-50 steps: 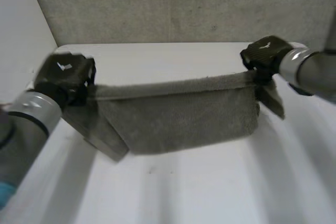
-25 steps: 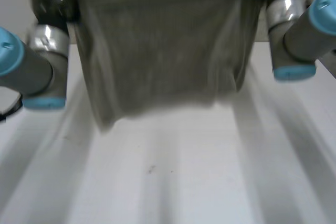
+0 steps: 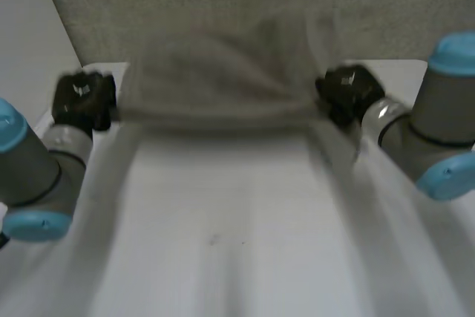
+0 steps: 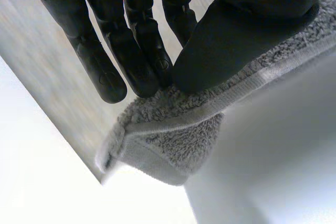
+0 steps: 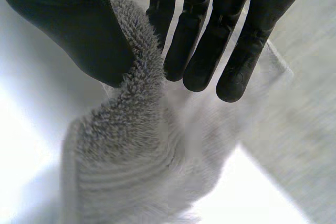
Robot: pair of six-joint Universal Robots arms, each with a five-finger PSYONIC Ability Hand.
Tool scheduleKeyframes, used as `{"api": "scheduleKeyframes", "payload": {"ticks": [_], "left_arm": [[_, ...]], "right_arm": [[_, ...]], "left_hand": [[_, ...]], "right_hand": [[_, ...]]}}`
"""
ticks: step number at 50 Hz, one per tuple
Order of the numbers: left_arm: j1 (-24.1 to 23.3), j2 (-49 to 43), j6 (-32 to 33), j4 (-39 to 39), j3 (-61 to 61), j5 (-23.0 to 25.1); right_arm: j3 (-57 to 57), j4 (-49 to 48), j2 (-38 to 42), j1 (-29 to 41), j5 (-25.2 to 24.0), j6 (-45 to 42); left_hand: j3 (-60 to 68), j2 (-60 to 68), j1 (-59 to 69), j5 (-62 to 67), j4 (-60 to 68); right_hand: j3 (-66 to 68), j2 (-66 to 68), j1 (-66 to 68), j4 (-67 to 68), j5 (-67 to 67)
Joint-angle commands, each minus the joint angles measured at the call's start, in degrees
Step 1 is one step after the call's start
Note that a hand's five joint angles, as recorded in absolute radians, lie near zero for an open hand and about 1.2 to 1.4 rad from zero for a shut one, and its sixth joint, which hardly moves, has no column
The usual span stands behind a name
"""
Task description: Fold the towel.
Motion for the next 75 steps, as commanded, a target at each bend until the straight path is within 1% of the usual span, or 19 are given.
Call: {"api": "scheduleKeyframes", "payload": {"ticks": [1,10,11,12,14,15,16,17,19,31,33,34,36,41,44,49,64,68,75], "left_arm": [[-0.14,-1.62,2.51,-5.61,-4.69,-0.18],[-0.4,2.41,3.66,-9.3,-6.81,-0.79],[-0.4,2.42,3.66,-9.31,-6.81,-0.79],[-0.4,3.12,3.66,-9.66,-7.07,-0.71],[-0.49,3.73,3.66,-10.01,-7.16,-0.71],[-0.49,4.44,3.66,-10.27,-7.25,-0.79],[-0.49,4.44,3.66,-10.28,-7.25,-0.79],[-0.49,4.96,3.66,-10.45,-7.25,-0.79],[-0.4,5.41,3.57,-10.63,-7.25,-0.88],[1.0,7.25,3.22,-11.77,-7.51,-1.06],[1.53,7.25,3.22,-11.86,-7.51,-0.97],[1.97,7.25,3.13,-11.86,-7.51,-0.88],[2.23,7.25,3.04,-11.94,-7.51,-0.97],[2.94,7.25,2.96,-11.95,-7.51,-0.88],[3.03,7.25,2.96,-11.95,-7.51,-0.88],[3.03,7.25,2.87,-11.95,-7.51,-0.88],[3.2,7.17,2.87,-11.86,-7.42,-0.88],[3.29,7.17,2.87,-11.86,-7.34,-0.88],[3.38,7.17,2.87,-11.86,-7.34,-0.88]], "right_arm": [[5.8,0.11,6.95,-0.02,0.63,0.06],[9.84,0.46,5.38,-1.6,0.72,0.84],[10.28,0.46,4.33,-1.95,0.9,1.02],[10.28,0.46,4.32,-1.95,0.9,1.02],[11.42,0.46,2.31,-2.83,1.07,1.2],[11.43,0.46,2.3,-2.83,1.07,1.2],[12.12,0.37,1.34,-3.44,1.07,1.37],[12.74,0.28,0.28,-4.06,0.99,2.16],[13.44,0.02,-0.68,-4.85,0.9,3.3],[19.43,-0.6,-4.91,-11.71,-1.47,4.28],[21.79,-1.47,-5.0,-13.37,-4.36,2.53],[21.8,-1.48,-5.0,-13.38,-4.37,2.52],[24.07,-3.57,-4.91,-14.95,-8.4,0.68],[26.54,-7.96,-4.12,-16.1,-12.71,0.23],[27.42,-11.39,-3.33,-16.1,-13.69,0.49],[27.34,-14.65,-1.66,-15.58,-13.87,0.93],[24.87,-16.07,1.68,-15.23,-13.08,2.61],[23.74,-18.61,2.56,-14.35,-11.59,3.66],[21.45,-19.76,4.05,-13.64,-9.38,4.45]], "left_hand": [[10.27,10.15,12.79,10.36,10.26],[10.27,10.15,12.79,10.36,10.26],[10.27,10.15,12.79,10.36,10.26],[10.27,10.15,12.79,10.36,10.26],[10.27,10.15,12.79,10.36,10.26],[10.27,10.15,12.79,10.36,10.26],[10.27,10.15,12.79,10.36,10.26],[10.27,10.15,12.79,10.36,10.26],[10.27,10.15,12.79,10.36,10.26],[10.27,10.15,12.79,10.36,10.26],[10.27,10.15,12.79,10.36,10.26],[10.27,10.15,12.79,10.36,10.26],[10.27,10.15,12.79,10.36,10.26],[10.27,10.15,12.79,10.36,10.26],[10.27,10.15,12.79,10.36,10.26],[10.27,10.15,12.79,10.36,10.26],[10.27,10.15,12.79,10.36,10.26],[10.27,10.15,12.79,10.36,10.26],[10.27,10.15,12.79,10.36,10.26]], "right_hand": [[11.73,12.55,19.01,11.37,16.67],[11.73,12.55,19.01,11.37,16.67],[-2.04,-1.22,5.24,-2.39,2.91],[-2.17,-1.35,5.11,-2.53,2.77],[-35.15,-34.33,-27.87,-35.5,-30.2],[-35.31,-34.49,-28.03,-35.66,-30.36],[-48.47,-47.65,-41.19,-48.82,-43.52],[-56.09,-55.27,-48.81,-56.45,-51.15],[-58.27,-57.45,-50.99,-58.63,-53.33],[-52.13,-51.31,-44.86,-52.49,-47.19],[-51.13,-50.31,-43.85,-51.48,-46.18],[-51.12,-50.3,-43.85,-51.48,-46.18],[-48.12,-47.3,-40.84,-48.47,-43.17],[-42.24,-41.42,-34.96,-42.59,-37.29],[-38.52,-37.7,-31.24,-38.87,-33.57],[-35.32,-34.5,-28.04,-35.67,-30.37],[-33.29,-32.47,-26.02,-33.65,-28.35],[-27.43,-26.61,-20.15,-27.79,-22.49],[-24.88,-24.06,-17.6,-25.24,-19.94]]}}
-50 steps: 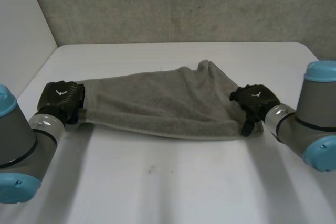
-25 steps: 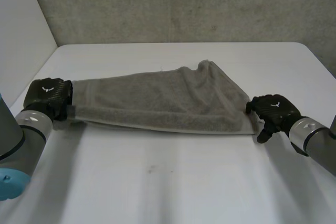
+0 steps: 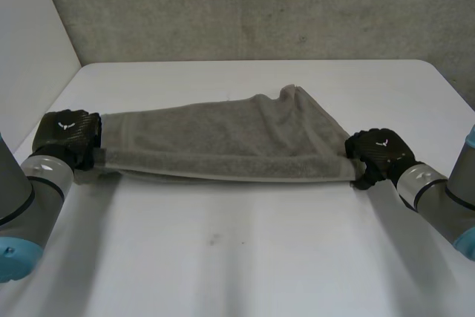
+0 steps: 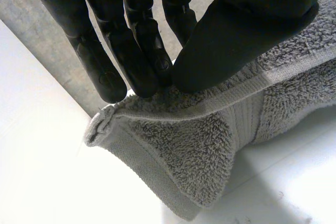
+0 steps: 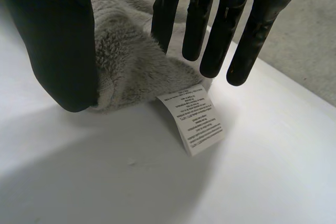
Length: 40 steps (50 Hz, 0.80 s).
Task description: Fold the towel.
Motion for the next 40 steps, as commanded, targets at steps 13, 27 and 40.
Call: {"api": "scheduleKeyframes", "payload": {"ticks": [13,27,40], "left_arm": [[0.46,-0.09,0.0,0.0,0.03,0.0],[0.38,-0.09,0.0,-0.09,-0.06,0.0],[0.38,-0.27,0.0,-0.09,-0.06,0.0]], "right_arm": [[-5.44,-1.83,2.74,2.42,2.82,3.7],[-8.16,-0.95,2.83,4.53,3.97,10.73],[-9.65,-1.04,5.47,5.14,8.98,16.44]], "left_hand": [[10.25,10.15,12.79,10.36,10.26],[10.25,10.15,12.79,10.36,10.26],[10.25,10.15,12.79,10.36,10.26]], "right_hand": [[10.85,11.27,10.79,11.02,13.12],[5.8,6.23,5.74,5.97,8.07],[19.76,20.19,19.7,19.94,22.03]]}}
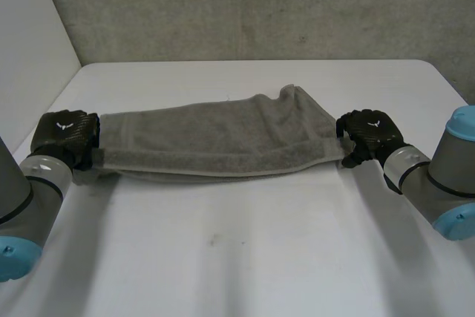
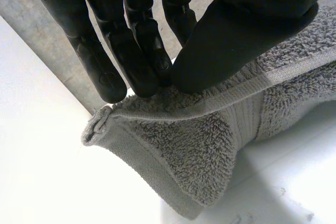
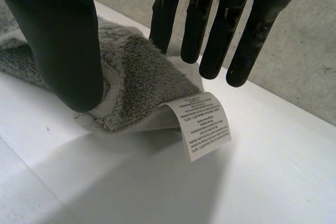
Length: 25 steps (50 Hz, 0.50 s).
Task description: Fold the towel.
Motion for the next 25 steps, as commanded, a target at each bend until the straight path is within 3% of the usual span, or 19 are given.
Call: {"api": "scheduleKeyframes", "payload": {"ticks": [1,2,8,14,20,25], "left_arm": [[0.0,-0.16,0.0,0.0,-0.01,0.0],[0.0,-0.16,0.09,0.0,-0.01,0.0],[-0.18,0.1,0.17,-2.01,0.08,0.0],[-0.88,3.96,0.7,-8.24,0.52,0.0],[-1.15,10.56,0.79,-14.32,2.19,0.0],[-1.5,21.53,0.79,-20.55,8.06,0.09]], "right_arm": [[-1.71,-0.03,2.24,0.15,4.4,4.36],[-2.15,-0.03,2.33,0.07,5.46,5.25],[-3.38,0.15,-1.18,-0.46,7.4,4.73],[-3.73,3.84,-12.43,-0.9,6.79,-2.57],[-5.92,16.9,-21.99,-0.99,6.35,-14.05],[-10.4,26.22,-27.36,-0.81,6.44,-20.21]], "left_hand": [[10.25,10.15,12.79,10.36,10.26],[10.25,10.15,12.79,10.36,10.26],[10.25,10.15,12.79,10.36,10.26],[10.25,10.15,12.79,10.36,10.26],[10.25,10.15,12.79,10.36,10.26],[10.25,10.15,12.79,10.36,10.26]], "right_hand": [[33.78,32.96,32.86,33.79,34.41],[44.04,43.22,43.12,44.05,44.67],[44.14,43.33,43.23,44.16,44.78],[44.14,43.33,43.23,44.16,44.78],[44.14,43.33,43.23,44.16,44.78],[44.14,43.33,43.23,44.16,44.78]]}}
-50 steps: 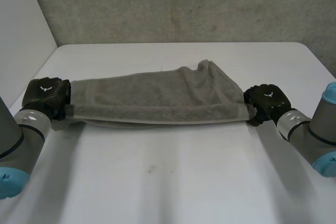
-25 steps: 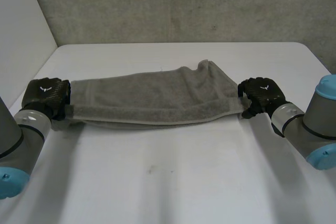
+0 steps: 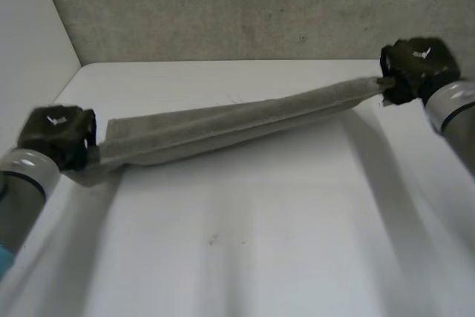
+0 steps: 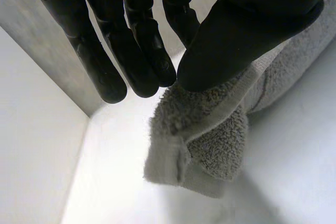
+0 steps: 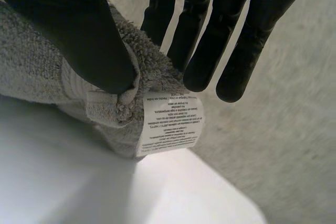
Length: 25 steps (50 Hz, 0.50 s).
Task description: Fold the towel.
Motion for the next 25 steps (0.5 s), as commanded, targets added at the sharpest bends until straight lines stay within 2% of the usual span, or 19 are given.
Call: {"api": "scheduleKeyframes", "payload": {"ticks": [1,7,9,13,20,24,25], "left_arm": [[-0.41,12.14,0.04,-7.61,5.95,0.09],[-0.32,16.53,0.57,-12.35,13.58,0.09],[-0.32,16.27,1.18,-13.77,14.82,0.0],[-0.32,12.42,3.55,-17.18,15.27,0.0],[-0.5,1.09,4.88,-19.3,14.12,-0.09],[-0.85,-8.23,4.96,-19.13,16.74,0.26],[-0.85,-8.25,4.96,-19.13,16.76,0.26]], "right_arm": [[-7.22,15.94,-9.92,0.18,-0.13,-10.77],[-12.77,24.67,-15.39,-0.17,-0.74,-14.48],[-14.44,29.65,-16.1,-0.34,-2.93,-17.54],[-14.01,33.46,-14.6,-0.52,-5.14,-21.95],[-11.98,39.51,-3.55,-0.43,-4.7,-31.43],[-12.86,39.7,0.95,-0.43,-4.35,-33.38],[-14.08,39.44,3.04,-0.26,-3.91,-33.46]], "left_hand": [[10.25,10.14,12.79,10.36,10.26],[10.25,10.14,12.79,10.36,10.26],[10.25,10.14,12.79,10.36,10.26],[10.25,10.14,12.79,10.36,10.26],[10.25,10.14,12.79,10.36,10.26],[10.25,10.14,12.79,10.36,10.26],[10.25,10.14,12.79,10.36,10.26]], "right_hand": [[11.97,13.21,18.71,11.52,19.25],[11.97,13.21,18.71,11.52,19.25],[11.97,13.21,18.71,11.52,19.25],[11.97,13.21,18.71,11.52,19.25],[11.97,13.21,18.71,11.52,19.25],[11.97,13.21,18.71,11.52,19.25],[11.97,13.21,18.71,11.52,19.25]]}}
